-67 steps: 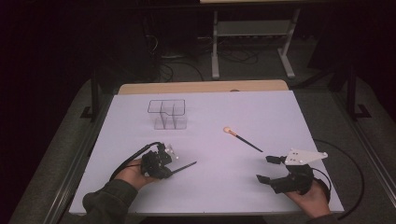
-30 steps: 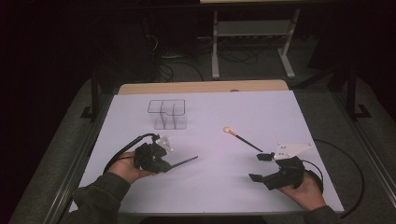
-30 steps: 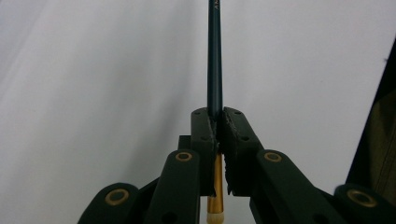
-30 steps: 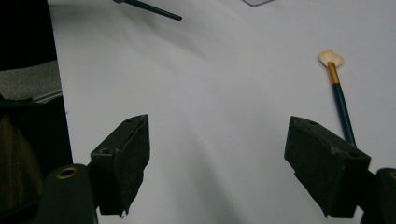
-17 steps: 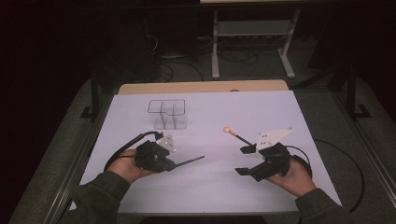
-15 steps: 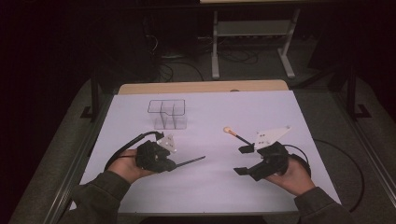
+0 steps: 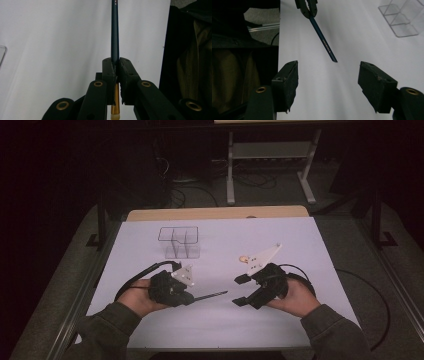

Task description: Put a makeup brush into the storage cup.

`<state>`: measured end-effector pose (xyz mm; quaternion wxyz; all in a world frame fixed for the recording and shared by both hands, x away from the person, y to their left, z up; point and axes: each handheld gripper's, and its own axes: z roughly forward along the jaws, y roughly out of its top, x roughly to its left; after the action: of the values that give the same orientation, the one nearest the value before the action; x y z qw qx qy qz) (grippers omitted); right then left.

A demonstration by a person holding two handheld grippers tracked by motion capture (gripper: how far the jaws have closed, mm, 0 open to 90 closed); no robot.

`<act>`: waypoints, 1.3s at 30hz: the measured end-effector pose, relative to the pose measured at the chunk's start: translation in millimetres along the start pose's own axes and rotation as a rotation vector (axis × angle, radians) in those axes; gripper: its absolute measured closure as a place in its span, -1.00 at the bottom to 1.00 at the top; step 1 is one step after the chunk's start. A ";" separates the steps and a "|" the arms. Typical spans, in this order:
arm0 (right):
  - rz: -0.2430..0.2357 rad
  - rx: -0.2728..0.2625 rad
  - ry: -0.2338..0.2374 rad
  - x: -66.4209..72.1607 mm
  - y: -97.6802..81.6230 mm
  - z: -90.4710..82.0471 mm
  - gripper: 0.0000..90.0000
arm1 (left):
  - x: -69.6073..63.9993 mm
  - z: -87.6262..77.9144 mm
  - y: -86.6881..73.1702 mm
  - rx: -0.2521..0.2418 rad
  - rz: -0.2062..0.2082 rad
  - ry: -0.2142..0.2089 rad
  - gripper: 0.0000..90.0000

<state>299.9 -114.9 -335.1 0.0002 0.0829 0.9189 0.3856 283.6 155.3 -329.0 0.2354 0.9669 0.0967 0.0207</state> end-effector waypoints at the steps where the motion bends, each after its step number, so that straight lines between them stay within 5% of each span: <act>1: -0.007 0.004 0.008 -0.1 2.1 1.7 -0.23 | -1.2 -0.2 0.8 -0.003 0.005 0.003 0.85; 11: -0.023 0.032 0.054 -1.7 12.6 14.1 -0.16 | -8.0 1.4 8.9 0.014 0.064 -0.011 0.86; 39: -0.108 0.127 0.121 2.7 34.8 33.4 0.32 | -13.2 2.7 35.7 0.048 0.110 -0.021 0.85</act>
<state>304.7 -66.9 -333.7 -0.0396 0.0096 0.9429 0.3305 277.2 120.4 -315.0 0.2114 0.9763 0.0416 0.0213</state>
